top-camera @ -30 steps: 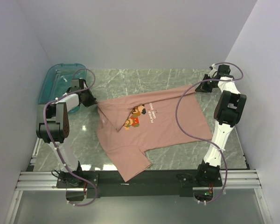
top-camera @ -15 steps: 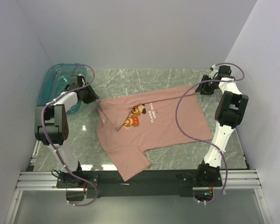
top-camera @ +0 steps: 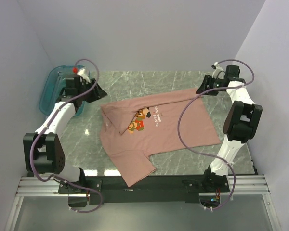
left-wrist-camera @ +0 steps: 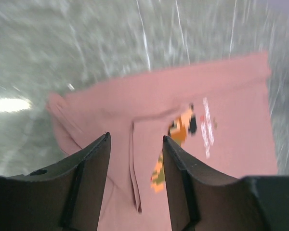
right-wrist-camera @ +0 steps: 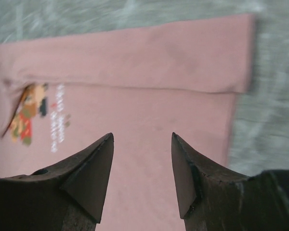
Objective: Fold and stack the t-shirts
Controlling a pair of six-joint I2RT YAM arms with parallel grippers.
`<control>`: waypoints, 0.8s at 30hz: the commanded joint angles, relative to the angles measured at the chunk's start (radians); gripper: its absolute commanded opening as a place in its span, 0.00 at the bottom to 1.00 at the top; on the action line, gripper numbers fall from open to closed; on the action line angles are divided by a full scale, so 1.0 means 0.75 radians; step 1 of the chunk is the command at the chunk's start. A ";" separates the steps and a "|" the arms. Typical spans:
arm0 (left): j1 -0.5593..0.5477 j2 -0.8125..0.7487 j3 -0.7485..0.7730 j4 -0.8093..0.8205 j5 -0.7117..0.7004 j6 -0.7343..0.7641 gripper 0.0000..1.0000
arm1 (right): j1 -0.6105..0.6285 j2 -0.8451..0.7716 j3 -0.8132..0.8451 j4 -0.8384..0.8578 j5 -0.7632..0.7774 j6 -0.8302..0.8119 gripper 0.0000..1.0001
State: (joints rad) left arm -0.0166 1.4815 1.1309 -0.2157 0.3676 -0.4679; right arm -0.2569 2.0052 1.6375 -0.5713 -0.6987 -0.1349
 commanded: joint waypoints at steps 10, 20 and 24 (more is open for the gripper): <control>-0.203 0.045 -0.109 -0.087 0.079 0.151 0.53 | 0.193 -0.454 -0.232 0.003 -0.236 -0.092 0.58; -0.262 0.191 -0.017 -0.111 0.038 0.151 0.51 | 0.183 -0.532 -0.402 0.091 -0.244 -0.074 0.58; -0.266 0.217 -0.009 -0.115 0.013 0.151 0.51 | 0.150 -0.504 -0.420 0.095 -0.259 -0.082 0.58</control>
State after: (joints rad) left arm -0.2111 1.6421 1.0744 -0.3145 0.3939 -0.3779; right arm -0.1196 1.6287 1.3224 -0.5369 -0.8661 -0.1822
